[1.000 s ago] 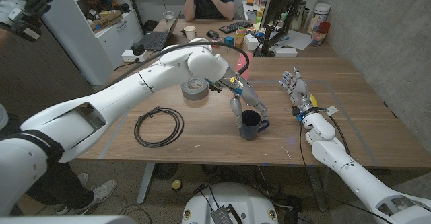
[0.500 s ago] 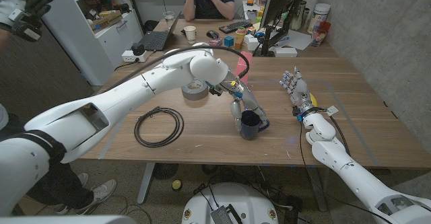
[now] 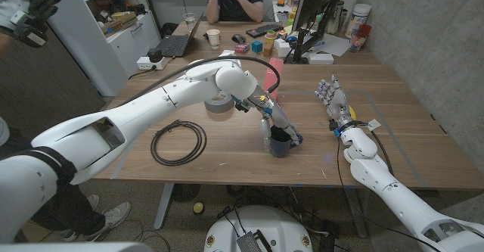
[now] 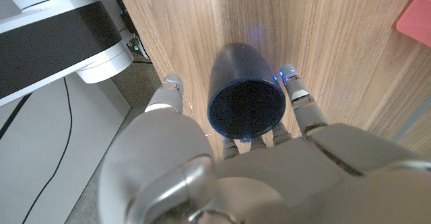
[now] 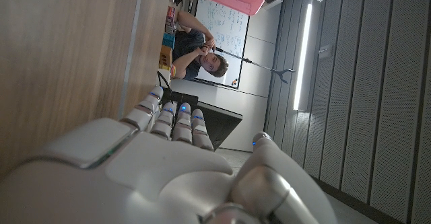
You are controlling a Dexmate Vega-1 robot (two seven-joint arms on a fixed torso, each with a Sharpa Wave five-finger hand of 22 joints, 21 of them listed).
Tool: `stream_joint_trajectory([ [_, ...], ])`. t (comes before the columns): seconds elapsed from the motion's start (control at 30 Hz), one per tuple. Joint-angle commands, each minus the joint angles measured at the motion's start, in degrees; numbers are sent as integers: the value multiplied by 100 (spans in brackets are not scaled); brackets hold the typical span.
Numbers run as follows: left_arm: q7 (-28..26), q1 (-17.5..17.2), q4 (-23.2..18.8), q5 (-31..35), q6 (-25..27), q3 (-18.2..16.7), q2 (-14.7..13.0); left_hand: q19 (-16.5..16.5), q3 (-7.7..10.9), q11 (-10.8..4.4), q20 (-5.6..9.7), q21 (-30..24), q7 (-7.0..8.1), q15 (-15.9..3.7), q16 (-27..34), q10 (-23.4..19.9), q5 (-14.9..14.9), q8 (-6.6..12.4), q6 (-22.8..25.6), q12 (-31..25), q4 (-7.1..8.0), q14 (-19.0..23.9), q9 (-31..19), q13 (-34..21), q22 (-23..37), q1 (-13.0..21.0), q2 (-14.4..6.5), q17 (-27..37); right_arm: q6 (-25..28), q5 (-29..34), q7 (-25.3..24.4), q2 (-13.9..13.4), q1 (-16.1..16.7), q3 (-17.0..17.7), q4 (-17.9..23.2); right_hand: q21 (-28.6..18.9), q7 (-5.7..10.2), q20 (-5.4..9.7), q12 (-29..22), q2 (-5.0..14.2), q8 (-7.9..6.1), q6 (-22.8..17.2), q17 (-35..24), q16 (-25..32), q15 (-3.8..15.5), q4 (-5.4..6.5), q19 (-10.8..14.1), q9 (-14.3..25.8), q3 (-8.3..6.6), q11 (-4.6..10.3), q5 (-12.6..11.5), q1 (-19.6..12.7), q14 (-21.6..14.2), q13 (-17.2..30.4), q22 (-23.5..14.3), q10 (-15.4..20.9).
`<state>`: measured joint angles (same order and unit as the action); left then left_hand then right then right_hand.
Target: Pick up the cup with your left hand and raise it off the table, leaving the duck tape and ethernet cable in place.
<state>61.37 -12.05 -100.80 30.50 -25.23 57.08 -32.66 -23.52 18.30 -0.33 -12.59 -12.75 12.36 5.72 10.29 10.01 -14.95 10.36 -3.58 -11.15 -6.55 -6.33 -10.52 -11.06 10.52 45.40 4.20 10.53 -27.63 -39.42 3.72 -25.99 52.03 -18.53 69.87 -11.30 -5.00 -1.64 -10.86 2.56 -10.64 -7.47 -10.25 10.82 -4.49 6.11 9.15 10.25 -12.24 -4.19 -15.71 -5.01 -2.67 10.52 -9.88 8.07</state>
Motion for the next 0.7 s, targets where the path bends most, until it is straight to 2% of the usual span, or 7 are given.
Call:
stream_joint_trajectory([
  [0.03,128,40,66,75,6,136,44,-95,24,43,10,-26,19,28,23,271,9,-26,-96,20,-25,-65,-24,-25,15,58,-135,32,-51,-10,-8,15,26,20,-12,8,38,-38,-13,-46,-29,-19,-21,21,-48,0,-7,21,17,33,-49,-26,-13,20,-17,30],
  [0.23,268,76,62,227,14,243,62,-206,158,116,4,2,19,43,37,678,172,-40,-600,41,-188,-198,-29,-33,12,528,-439,39,-38,-12,-33,0,49,33,22,7,40,-61,-15,-47,-28,-17,-20,19,-63,2,-7,21,26,37,-57,-17,-10,20,-16,35],
  [0.33,387,98,63,336,50,323,89,-62,105,485,-2,117,8,104,16,1480,336,-59,-1393,57,-177,-711,-43,-56,8,743,-608,69,-42,-7,-63,1,57,42,36,8,42,-75,-16,-47,-30,-20,-20,22,-77,2,-11,21,29,39,-60,-14,-21,21,-16,38],
  [0.5,238,43,11,575,-60,351,46,71,89,515,2,157,6,80,62,1652,361,-73,-1886,11,-174,-747,-49,-72,12,832,-712,87,-47,8,-111,5,64,52,41,9,42,-84,-22,-45,-34,-31,-20,29,-90,4,-15,21,35,21,-66,-8,-41,21,-16,53],
  [0.57,18,-37,-17,652,-168,302,-1,82,94,525,4,156,14,45,78,1599,364,-57,-1922,-22,-181,-720,-50,-74,13,859,-733,89,-50,16,-135,8,68,55,41,9,43,-86,-22,-45,-35,-33,-20,30,-92,4,-16,21,37,21,-67,-6,-45,21,-16,54],
  [0.6,-43,-62,-41,720,-206,298,-16,-46,162,453,39,82,2,-109,186,1450,391,106,-1669,-108,-225,-463,-63,-73,28,1024,-874,104,-57,13,-133,12,68,57,34,9,39,-87,-23,-44,-37,-38,-20,31,-93,4,-16,21,38,17,-68,-5,-49,21,-16,58],
  [0.7,-367,-200,-92,875,-308,211,-78,-859,270,264,116,-196,3,-317,302,986,465,360,-830,-277,-342,124,-87,-46,27,1589,-992,84,-60,20,-143,15,64,57,20,9,39,-91,-25,-43,-39,-43,-20,34,-96,5,-19,21,41,29,-72,-2,-59,21,-16,63],
])
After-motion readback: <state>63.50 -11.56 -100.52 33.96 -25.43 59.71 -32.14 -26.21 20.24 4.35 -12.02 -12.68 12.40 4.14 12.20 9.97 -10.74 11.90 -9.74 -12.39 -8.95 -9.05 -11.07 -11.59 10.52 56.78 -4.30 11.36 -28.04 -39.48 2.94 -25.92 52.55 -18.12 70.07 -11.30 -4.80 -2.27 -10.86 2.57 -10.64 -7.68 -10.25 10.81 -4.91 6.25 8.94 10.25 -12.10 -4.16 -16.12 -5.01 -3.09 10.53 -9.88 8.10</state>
